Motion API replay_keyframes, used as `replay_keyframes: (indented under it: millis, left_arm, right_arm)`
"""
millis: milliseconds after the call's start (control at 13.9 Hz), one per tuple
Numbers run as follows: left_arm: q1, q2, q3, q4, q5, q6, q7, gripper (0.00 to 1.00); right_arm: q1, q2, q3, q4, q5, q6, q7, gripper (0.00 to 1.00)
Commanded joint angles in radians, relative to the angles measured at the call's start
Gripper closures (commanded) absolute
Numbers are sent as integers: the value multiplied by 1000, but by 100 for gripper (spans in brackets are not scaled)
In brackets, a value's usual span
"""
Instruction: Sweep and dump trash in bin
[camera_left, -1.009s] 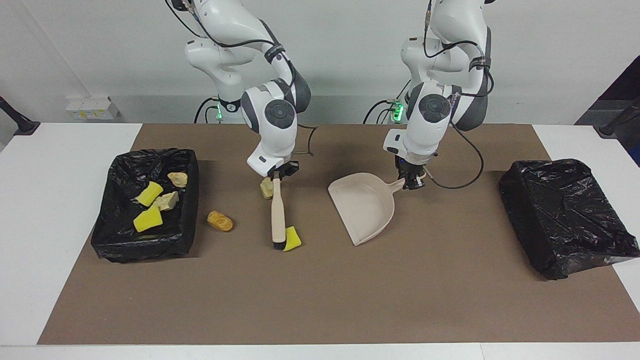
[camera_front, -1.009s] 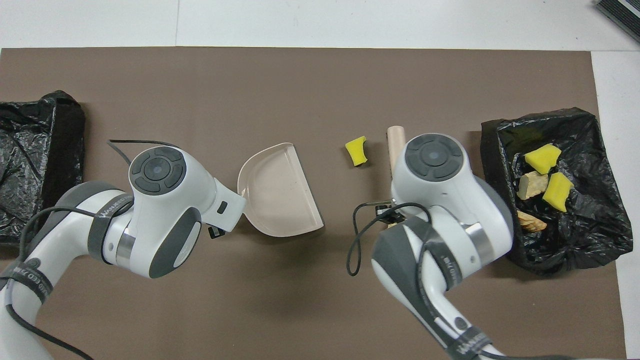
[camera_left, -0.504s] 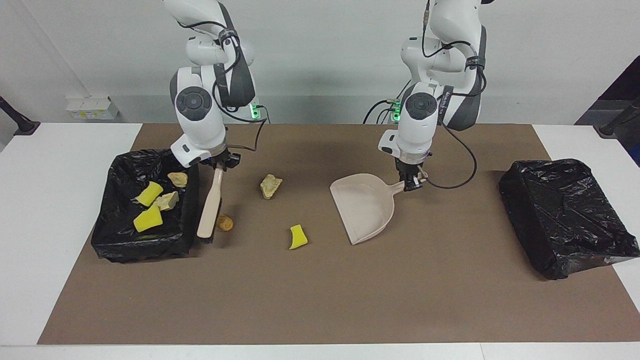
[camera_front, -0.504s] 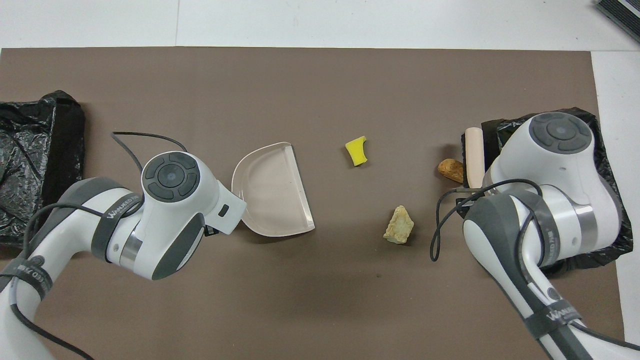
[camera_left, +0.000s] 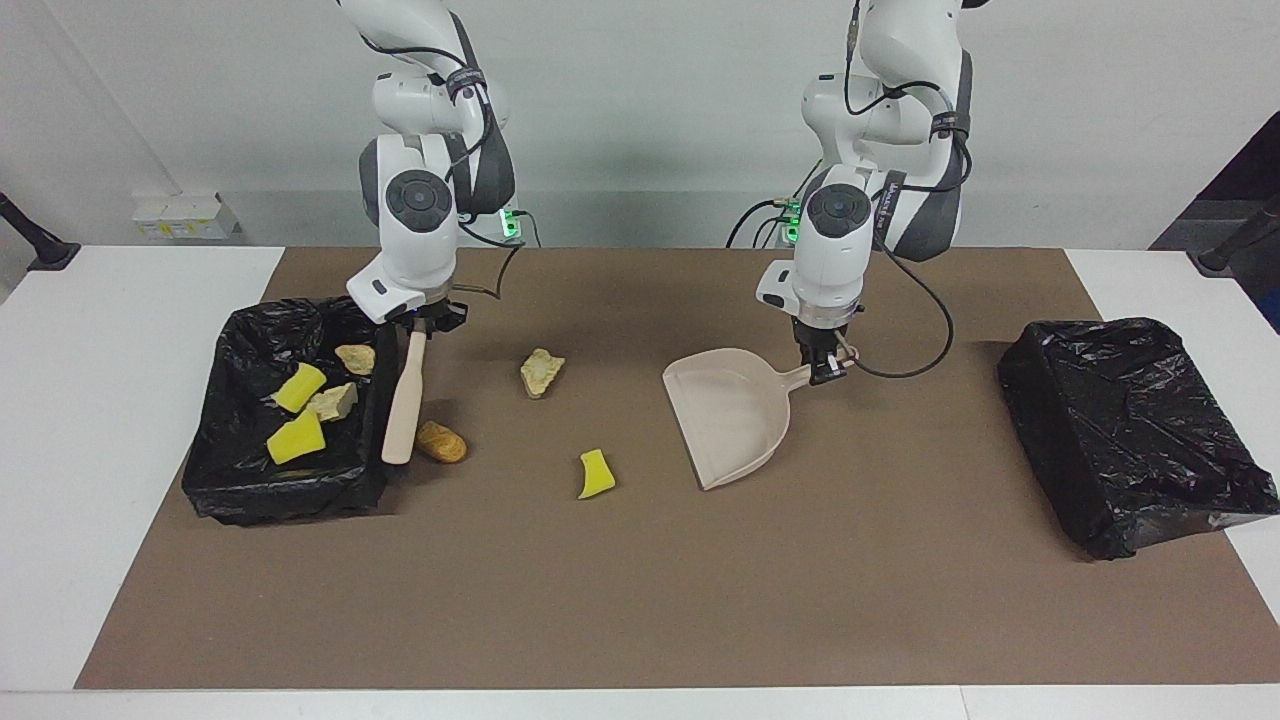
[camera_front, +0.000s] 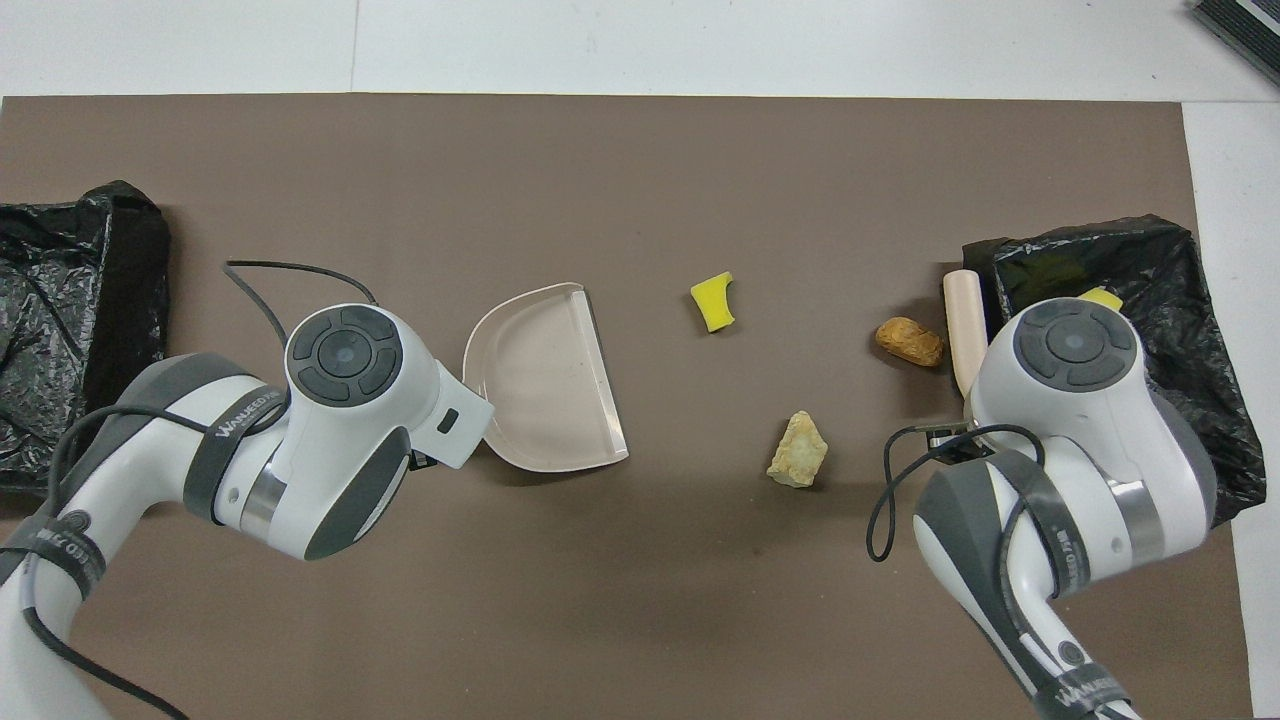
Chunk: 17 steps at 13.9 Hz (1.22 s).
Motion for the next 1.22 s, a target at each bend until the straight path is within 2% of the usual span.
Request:
replay_keyframes:
  millis: [0, 288, 504, 648, 1009, 1153]
  left_arm:
    - [-15, 0, 11, -9, 29, 24, -28, 100]
    - [-16, 0, 10, -11, 29, 29, -44, 100]
    - [-16, 0, 10, -11, 29, 30, -44, 100]
    - [-15, 2, 10, -11, 29, 32, -44, 100]
    - [-16, 5, 8, -11, 29, 41, -44, 100]
    - [-25, 5, 8, -11, 27, 42, -50, 100]
  right_arm:
    - [1, 11, 6, -22, -36, 30, -31, 100]
    - [47, 41, 12, -20, -9, 50, -51, 100]
    - [113, 66, 11, 1, 158, 58, -39, 100]
    - [155, 112, 11, 41, 218, 77, 19, 100]
    - [299, 286, 12, 231, 324, 146, 208, 100]
    - [326, 335, 11, 353, 364, 113, 234, 100]
